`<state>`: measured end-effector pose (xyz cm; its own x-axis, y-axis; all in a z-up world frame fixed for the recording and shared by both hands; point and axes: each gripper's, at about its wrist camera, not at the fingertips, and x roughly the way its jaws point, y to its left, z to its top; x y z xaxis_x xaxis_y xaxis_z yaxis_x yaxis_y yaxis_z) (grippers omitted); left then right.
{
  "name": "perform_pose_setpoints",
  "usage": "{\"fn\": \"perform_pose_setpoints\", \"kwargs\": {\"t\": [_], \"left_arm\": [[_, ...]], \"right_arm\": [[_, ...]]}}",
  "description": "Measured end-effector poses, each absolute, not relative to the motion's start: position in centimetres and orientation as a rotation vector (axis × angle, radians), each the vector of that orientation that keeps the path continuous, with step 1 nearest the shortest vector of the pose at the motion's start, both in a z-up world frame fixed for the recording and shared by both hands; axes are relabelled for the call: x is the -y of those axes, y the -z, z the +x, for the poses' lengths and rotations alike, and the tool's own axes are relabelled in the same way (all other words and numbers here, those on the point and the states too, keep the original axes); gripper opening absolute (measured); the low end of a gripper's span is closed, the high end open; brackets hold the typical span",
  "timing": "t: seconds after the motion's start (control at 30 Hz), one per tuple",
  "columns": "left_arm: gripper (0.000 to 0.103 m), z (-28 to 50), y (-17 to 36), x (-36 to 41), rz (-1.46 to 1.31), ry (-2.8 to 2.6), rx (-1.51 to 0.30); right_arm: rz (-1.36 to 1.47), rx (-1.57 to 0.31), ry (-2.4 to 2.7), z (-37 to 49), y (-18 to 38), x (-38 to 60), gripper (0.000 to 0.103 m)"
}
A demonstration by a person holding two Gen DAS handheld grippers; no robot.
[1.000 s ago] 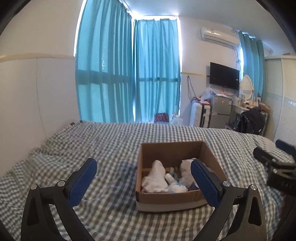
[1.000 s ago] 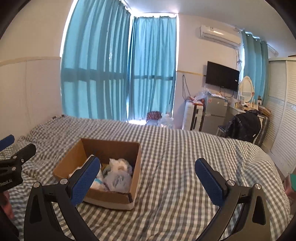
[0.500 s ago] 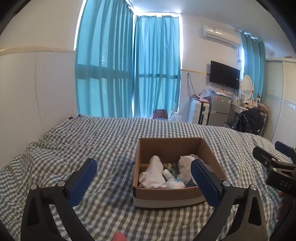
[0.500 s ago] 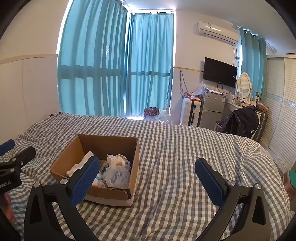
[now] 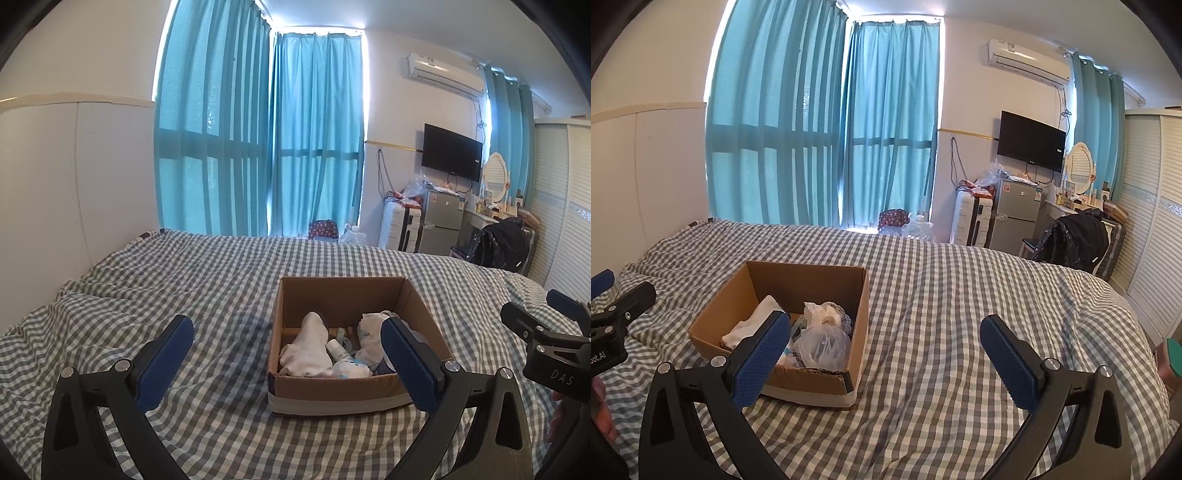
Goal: Organize objects
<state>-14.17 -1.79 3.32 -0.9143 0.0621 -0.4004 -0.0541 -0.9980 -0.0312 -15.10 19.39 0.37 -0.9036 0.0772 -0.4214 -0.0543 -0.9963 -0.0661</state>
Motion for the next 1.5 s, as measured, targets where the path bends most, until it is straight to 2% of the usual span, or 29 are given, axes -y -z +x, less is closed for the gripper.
{"fn": "perform_pose_setpoints", "kwargs": {"t": [1.5], "left_arm": [[0.103,-14.03,-3.06,1.23,-0.632,-3.021,0.0]], "right_arm": [[-0.692,0.091,-2.998,-15.24,0.15,-18.82,0.103]]}}
